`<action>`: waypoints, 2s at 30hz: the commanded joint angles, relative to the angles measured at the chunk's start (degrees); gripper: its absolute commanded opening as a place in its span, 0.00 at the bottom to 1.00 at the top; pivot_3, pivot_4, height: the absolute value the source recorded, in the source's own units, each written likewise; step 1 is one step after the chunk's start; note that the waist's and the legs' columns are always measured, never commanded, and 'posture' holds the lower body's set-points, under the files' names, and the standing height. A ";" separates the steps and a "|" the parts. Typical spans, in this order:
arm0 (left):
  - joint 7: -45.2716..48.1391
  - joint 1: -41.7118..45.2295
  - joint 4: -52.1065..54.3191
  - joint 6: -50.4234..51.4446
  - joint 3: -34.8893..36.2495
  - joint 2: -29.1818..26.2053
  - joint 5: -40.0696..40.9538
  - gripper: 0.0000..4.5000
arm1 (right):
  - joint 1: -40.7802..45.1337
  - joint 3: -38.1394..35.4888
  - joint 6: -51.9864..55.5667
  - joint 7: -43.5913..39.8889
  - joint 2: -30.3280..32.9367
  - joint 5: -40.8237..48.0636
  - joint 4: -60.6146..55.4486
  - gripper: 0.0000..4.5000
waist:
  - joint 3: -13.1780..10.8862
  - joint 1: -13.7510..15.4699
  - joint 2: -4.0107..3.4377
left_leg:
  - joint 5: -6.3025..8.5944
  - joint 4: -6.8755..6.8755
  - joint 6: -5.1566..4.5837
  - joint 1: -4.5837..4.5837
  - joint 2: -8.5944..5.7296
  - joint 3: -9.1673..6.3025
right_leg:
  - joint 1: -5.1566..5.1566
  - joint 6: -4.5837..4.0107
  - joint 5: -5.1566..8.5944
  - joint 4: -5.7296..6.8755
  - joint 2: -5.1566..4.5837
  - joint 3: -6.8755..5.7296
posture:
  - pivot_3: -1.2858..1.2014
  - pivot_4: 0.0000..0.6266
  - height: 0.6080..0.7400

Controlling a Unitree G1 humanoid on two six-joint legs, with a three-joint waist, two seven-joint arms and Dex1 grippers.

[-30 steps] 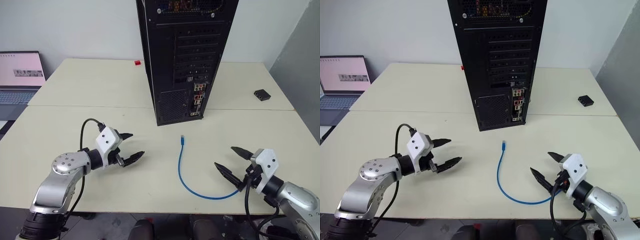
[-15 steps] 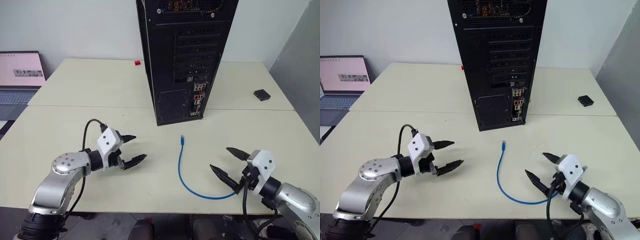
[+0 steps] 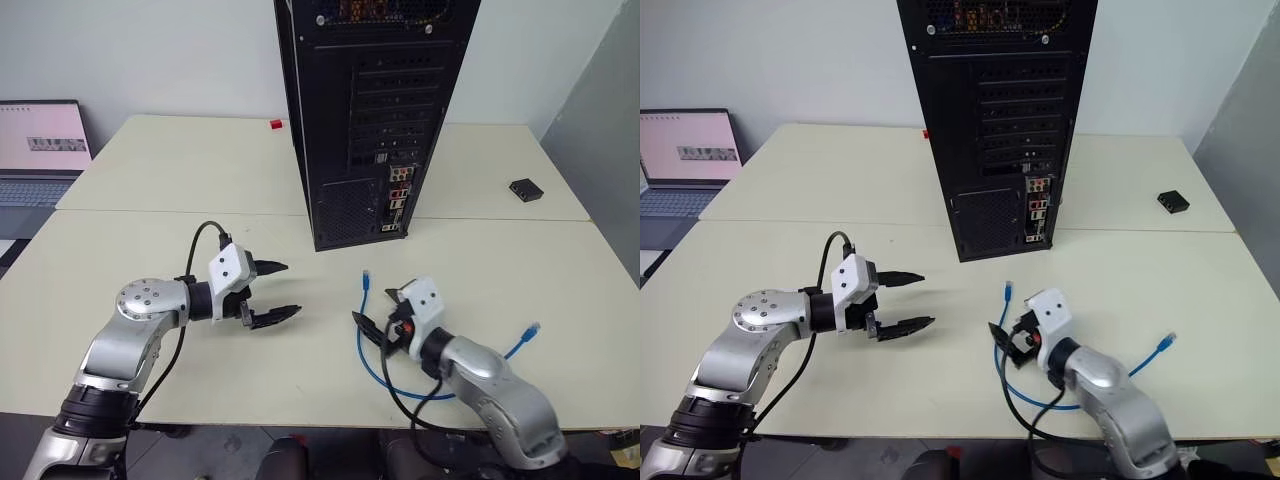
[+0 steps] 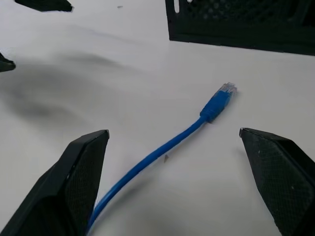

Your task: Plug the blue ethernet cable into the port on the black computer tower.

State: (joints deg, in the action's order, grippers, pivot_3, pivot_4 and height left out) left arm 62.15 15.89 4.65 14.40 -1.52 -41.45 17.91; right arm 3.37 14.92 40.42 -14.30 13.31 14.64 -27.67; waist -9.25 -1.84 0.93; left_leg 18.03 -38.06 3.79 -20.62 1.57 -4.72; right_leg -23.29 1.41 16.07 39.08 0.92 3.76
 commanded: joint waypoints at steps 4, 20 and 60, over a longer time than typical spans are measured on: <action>0.71 1.66 -0.93 -2.62 -0.85 1.04 -0.57 0.99 | 2.70 2.43 3.09 3.63 -3.13 -3.36 1.91 1.00 | 0.00 -0.06 0.00 | 0.00 0.00 0.00 0.00 0.00 -0.01 | -0.01 0.00 0.00 0.01 0.00 -0.01 | 0.52 0.24 1.00; 1.08 3.62 -3.93 -5.01 -1.79 2.68 -1.69 1.00 | 6.16 3.11 10.37 7.01 -9.51 -6.52 5.28 0.31 | 0.00 -0.33 0.00 | 0.00 0.01 -0.01 0.02 0.03 -0.05 | -0.01 0.00 0.00 0.04 0.02 -0.05 | 0.52 0.24 1.00; 17.90 16.86 -14.88 -13.08 -10.53 5.29 -4.17 0.92 | 17.69 5.68 9.19 -22.90 21.39 -0.65 -13.58 0.00 | -0.05 -0.88 -0.03 | 0.00 -0.05 -0.03 -0.14 -0.05 -0.20 | -0.02 0.01 -0.01 0.00 0.01 -0.19 | 0.52 0.24 1.00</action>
State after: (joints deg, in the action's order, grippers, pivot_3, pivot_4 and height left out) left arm 79.69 31.77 -11.03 0.98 -13.16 -35.57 13.01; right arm 19.95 21.67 49.85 -36.70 34.75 13.32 -39.98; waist -9.30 -2.72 0.90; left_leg 18.04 -38.11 3.77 -20.76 1.52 -4.92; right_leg -23.31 1.41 16.06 39.08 0.94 3.57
